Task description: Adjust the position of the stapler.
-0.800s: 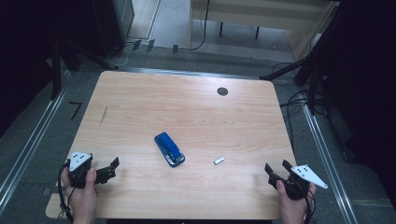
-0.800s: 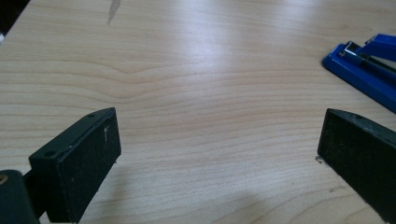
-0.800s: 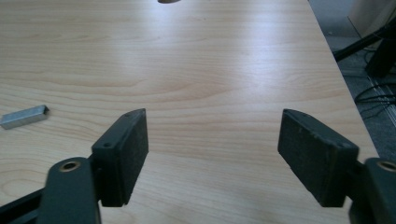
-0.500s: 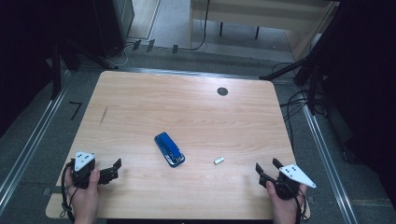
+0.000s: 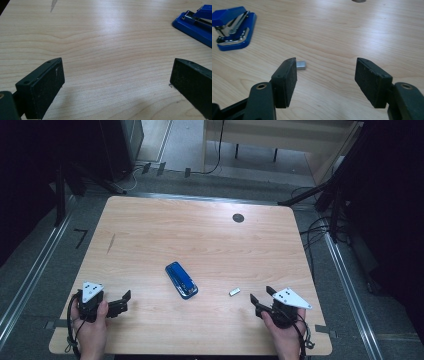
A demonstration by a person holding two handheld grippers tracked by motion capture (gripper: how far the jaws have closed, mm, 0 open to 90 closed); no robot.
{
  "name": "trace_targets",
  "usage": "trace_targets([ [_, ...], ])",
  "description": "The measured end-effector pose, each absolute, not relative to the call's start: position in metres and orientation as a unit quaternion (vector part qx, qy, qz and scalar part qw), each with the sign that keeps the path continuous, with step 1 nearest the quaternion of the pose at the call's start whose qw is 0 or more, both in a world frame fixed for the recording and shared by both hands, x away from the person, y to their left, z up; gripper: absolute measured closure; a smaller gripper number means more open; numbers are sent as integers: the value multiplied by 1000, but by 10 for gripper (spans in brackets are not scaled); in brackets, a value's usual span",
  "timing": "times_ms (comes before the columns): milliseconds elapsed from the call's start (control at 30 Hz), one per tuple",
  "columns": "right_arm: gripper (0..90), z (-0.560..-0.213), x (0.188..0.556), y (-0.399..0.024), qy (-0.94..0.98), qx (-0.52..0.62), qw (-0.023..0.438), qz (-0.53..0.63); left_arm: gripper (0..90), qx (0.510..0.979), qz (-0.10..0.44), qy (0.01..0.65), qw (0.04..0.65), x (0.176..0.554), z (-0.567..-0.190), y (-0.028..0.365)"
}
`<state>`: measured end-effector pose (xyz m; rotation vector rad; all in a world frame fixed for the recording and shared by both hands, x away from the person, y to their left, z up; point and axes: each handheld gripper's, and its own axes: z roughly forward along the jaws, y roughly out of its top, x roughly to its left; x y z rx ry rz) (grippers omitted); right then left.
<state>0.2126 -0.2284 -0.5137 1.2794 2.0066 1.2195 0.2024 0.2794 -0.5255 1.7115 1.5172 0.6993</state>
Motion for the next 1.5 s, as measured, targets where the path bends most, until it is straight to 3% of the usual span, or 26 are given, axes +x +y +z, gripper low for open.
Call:
trace_targets([
  [367, 401, -507, 220, -185, 749, 440, 209, 449, 0, 673, 278, 583, 361, 202, -526, 275],
  [1500, 348, -506, 239, -97, 782, 385, 164, 462, 0, 701, 289, 550, 349, 203, -526, 258],
])
